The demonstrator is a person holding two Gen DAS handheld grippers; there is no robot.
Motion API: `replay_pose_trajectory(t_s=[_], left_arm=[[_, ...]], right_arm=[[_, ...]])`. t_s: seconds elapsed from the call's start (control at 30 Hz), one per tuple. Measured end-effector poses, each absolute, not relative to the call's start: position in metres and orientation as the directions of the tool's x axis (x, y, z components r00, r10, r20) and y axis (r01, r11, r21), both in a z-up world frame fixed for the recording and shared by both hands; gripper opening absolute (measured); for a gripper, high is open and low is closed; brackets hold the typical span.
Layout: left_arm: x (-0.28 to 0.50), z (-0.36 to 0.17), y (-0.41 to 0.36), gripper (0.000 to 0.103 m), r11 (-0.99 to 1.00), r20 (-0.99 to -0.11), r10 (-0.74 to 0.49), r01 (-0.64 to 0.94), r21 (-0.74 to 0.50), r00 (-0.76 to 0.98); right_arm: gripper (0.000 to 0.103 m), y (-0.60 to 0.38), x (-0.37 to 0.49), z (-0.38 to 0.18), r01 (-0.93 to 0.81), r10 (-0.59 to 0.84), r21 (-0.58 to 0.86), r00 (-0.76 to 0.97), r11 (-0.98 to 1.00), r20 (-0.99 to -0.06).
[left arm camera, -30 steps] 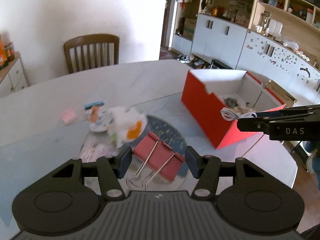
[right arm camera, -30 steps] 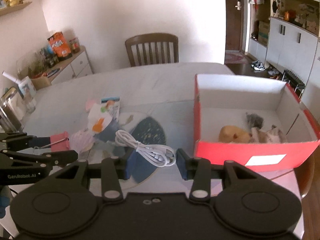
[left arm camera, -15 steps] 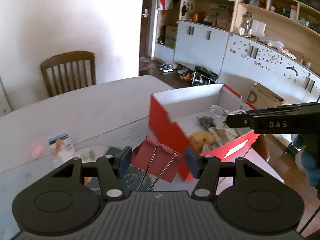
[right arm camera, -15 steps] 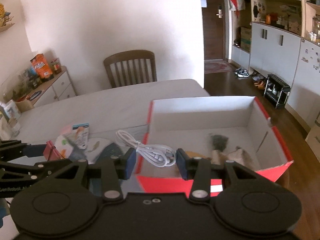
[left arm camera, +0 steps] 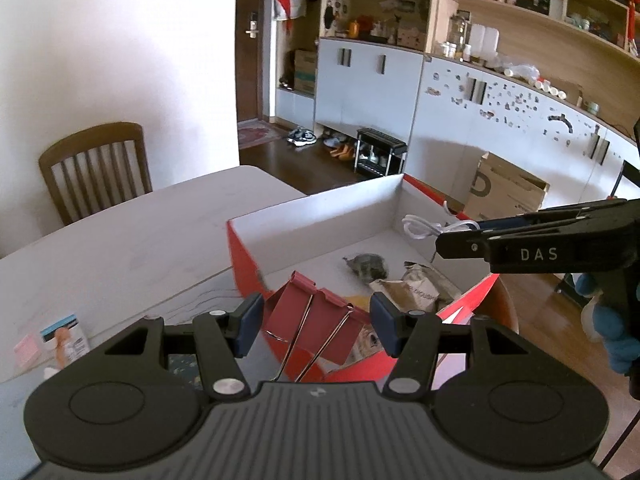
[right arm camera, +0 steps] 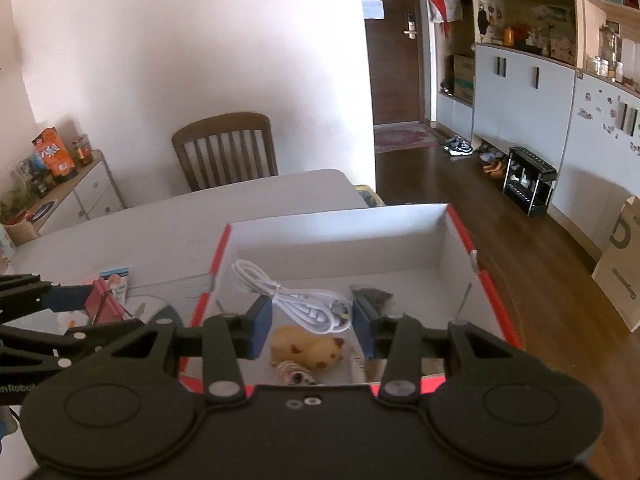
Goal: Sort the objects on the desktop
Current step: 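Lower the binder clip and cable into the box and open both tools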
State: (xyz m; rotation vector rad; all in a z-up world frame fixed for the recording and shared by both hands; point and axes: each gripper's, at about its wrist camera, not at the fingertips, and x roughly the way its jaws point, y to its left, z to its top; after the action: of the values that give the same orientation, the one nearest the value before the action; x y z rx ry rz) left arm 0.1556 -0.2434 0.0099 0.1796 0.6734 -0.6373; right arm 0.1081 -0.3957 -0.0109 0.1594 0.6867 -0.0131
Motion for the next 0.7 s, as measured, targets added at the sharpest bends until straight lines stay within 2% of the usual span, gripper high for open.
replay_pose_trajectory(t_s=[0.7], left_arm=[[0.200,-0.036,-0.323,0.057,0.722,-0.726,-0.461,0.692,0.027,0.510]], right_arm=[[0.043,-0.443,0.154,-0.059,0.102,-0.015,0.076,0.691,0.992,-0.723]])
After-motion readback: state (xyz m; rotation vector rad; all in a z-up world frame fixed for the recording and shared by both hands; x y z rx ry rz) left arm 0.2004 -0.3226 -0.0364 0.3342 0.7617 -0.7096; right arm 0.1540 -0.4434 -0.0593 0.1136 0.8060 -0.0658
